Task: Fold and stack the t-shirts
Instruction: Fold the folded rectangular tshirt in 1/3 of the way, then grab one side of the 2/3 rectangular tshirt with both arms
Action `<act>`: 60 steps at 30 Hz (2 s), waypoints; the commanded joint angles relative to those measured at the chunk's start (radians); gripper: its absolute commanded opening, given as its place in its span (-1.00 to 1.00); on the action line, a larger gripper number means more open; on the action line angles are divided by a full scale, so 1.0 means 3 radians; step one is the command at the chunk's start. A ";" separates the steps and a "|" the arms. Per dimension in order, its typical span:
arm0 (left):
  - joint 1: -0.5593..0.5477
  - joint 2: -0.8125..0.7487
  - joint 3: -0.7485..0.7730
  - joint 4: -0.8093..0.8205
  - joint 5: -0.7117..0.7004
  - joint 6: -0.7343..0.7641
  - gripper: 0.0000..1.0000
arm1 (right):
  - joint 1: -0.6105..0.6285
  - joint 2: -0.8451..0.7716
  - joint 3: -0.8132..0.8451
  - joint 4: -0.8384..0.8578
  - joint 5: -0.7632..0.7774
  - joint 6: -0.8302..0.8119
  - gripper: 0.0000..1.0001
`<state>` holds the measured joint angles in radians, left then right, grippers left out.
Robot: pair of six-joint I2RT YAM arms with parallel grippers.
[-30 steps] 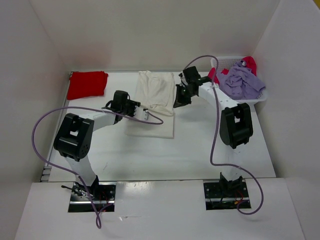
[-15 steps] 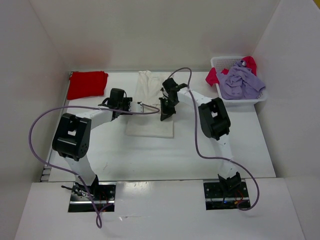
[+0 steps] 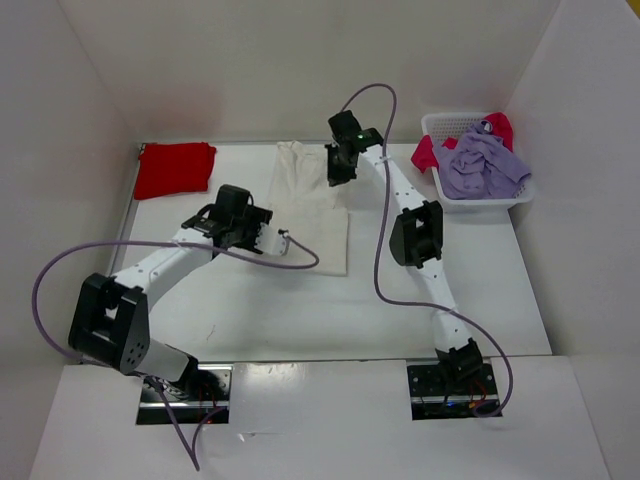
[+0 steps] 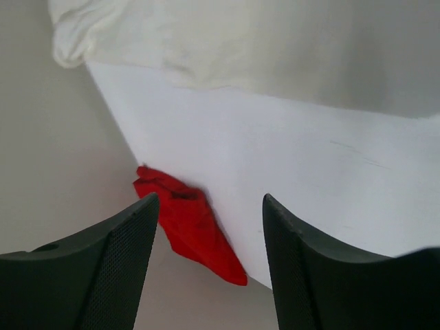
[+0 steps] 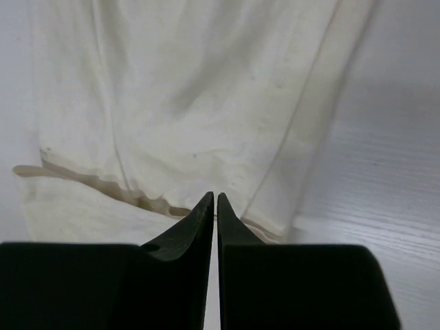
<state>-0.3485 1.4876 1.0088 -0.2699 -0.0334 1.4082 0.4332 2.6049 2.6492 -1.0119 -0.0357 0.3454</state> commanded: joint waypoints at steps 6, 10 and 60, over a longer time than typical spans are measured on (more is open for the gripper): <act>-0.0178 -0.0275 -0.0535 -0.1120 0.0449 0.0848 0.57 | 0.0003 -0.1435 -0.1705 0.0276 -0.0248 -0.0129 -0.19; -0.0255 -0.0127 -0.0647 -0.0865 0.0413 0.0813 0.60 | -0.0028 -0.2163 -0.3202 0.0805 -0.0474 0.0065 0.06; -0.1231 -0.0448 -0.0510 -0.1743 0.0632 -0.0853 -0.99 | 0.0448 -0.2975 -0.5593 0.1154 -0.1461 0.0771 -1.00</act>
<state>-0.6701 1.4334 0.8272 -0.6060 0.0750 1.2758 0.5129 1.8168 1.0275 -0.5716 -0.4564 0.5823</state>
